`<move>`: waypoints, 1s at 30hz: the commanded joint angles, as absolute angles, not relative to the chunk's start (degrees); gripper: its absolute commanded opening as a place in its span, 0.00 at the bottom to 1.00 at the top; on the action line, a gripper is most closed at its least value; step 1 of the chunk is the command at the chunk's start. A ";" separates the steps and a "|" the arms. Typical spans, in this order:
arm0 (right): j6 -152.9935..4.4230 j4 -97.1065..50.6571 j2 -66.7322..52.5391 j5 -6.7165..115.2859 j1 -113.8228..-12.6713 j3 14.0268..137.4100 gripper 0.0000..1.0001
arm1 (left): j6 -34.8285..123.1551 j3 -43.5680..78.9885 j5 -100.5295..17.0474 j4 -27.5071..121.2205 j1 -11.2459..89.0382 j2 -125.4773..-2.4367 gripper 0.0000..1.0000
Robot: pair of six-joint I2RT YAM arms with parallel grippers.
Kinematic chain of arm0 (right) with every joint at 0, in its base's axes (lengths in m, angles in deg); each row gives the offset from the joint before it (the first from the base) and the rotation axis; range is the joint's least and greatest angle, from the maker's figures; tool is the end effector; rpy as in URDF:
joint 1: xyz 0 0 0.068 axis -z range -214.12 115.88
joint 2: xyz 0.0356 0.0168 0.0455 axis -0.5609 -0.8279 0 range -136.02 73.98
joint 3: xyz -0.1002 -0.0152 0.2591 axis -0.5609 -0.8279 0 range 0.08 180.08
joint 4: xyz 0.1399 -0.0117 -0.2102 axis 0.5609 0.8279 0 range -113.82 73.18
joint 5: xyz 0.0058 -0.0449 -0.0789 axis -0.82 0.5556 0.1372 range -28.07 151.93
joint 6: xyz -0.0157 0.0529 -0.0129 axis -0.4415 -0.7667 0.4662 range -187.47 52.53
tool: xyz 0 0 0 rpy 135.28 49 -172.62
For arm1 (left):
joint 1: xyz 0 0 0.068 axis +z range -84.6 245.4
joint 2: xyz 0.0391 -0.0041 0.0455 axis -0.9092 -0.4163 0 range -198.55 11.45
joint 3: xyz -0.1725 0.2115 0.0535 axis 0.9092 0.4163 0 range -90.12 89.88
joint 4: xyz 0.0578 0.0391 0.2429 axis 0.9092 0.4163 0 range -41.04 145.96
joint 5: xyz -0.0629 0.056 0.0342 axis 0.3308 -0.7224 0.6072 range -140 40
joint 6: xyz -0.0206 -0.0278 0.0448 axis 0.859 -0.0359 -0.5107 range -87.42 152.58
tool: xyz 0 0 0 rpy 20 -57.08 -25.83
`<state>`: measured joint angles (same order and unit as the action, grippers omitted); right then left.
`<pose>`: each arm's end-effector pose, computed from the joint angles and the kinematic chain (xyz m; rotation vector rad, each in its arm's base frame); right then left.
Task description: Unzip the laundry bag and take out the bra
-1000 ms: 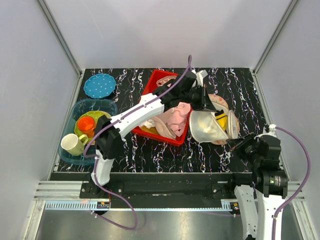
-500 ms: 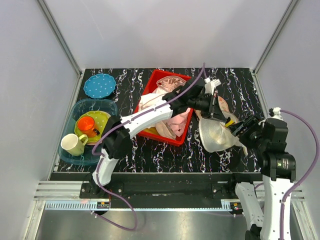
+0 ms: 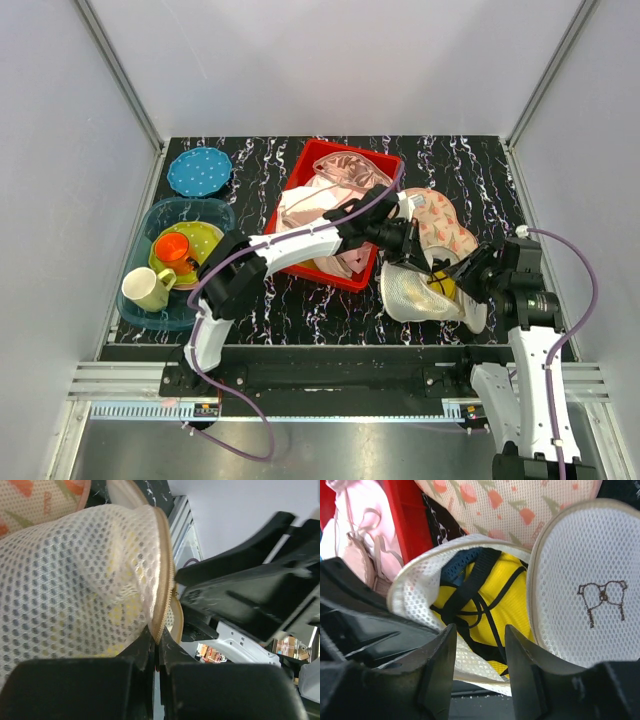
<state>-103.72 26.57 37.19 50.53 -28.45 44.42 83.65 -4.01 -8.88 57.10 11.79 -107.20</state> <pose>0.1130 -0.0034 0.2886 0.7454 2.2322 0.4970 0.2612 -0.3982 0.2494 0.5740 2.5247 -1.6741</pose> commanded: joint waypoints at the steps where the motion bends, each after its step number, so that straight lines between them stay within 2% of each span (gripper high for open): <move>1: -102.45 23.29 35.67 45.32 -28.32 43.59 0.54 | 84.09 -4.16 -6.93 50.63 11.52 -102.28 0.00; 7: -104.21 23.38 33.64 46.63 -28.23 40.96 0.66 | 84.44 -3.90 -6.76 50.37 11.52 -102.19 0.00; 8: -104.38 23.29 33.38 46.89 -28.23 40.34 0.74 | 84.44 -3.90 -6.76 50.37 11.52 -102.11 0.00; 9: -105.17 22.94 32.77 46.81 -28.32 39.56 0.77 | 84.53 -3.64 -6.85 50.19 11.52 -102.02 0.00; 14: -106.93 17.32 28.73 44.35 -28.23 36.66 0.77 | 85.75 -2.85 -5.97 49.22 11.52 -102.37 0.00; 17: -107.81 13.54 26.79 43.73 -28.32 34.54 0.52 | 86.02 -3.02 -5.53 49.14 11.34 -102.28 0.00; 18: -107.73 13.36 26.70 43.91 -28.32 35.49 0.39 | 86.02 -3.11 -5.44 49.14 11.26 -102.19 0.00; 19: -107.81 13.71 27.22 44.43 -28.32 36.55 0.09 | 85.93 -3.28 -5.18 49.14 11.17 -102.11 0.00; 20: -107.90 14.14 28.01 44.52 -28.32 37.86 0.01 | 85.93 -3.98 -4.83 49.14 10.99 -102.11 0.00; 25: -108.08 20.46 36.45 48.12 -28.23 54.02 0.00 | 83.83 -8.46 -4.04 51.86 10.55 -101.58 0.00; 30: -107.02 23.73 36.55 50.24 -28.32 70.18 0.00 | 86.63 -15.92 -3.16 50.99 10.55 -102.98 0.00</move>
